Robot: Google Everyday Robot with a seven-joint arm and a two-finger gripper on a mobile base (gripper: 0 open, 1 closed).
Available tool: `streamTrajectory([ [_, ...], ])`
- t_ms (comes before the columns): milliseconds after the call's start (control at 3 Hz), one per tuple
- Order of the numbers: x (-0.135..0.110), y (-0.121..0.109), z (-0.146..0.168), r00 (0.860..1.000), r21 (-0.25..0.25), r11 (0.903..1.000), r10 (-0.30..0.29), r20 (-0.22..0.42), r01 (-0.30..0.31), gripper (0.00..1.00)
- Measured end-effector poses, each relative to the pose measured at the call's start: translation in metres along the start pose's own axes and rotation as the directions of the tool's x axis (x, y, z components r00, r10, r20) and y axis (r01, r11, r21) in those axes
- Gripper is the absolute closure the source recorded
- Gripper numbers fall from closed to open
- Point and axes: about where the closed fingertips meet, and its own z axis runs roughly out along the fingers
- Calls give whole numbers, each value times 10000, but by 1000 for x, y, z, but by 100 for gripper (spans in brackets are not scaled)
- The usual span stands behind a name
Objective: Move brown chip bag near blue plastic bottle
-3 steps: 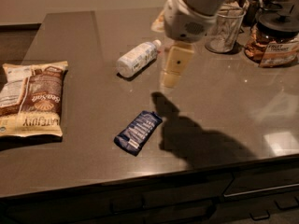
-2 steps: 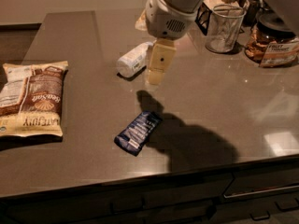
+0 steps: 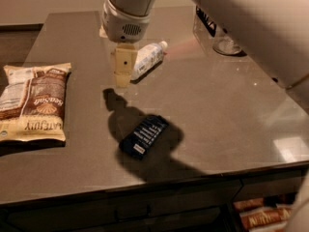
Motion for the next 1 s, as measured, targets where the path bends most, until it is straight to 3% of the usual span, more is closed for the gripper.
streamTrajectory([
  [1000,-89,-47,78,9911,-1263,9844,-1281,-357,1227,0],
])
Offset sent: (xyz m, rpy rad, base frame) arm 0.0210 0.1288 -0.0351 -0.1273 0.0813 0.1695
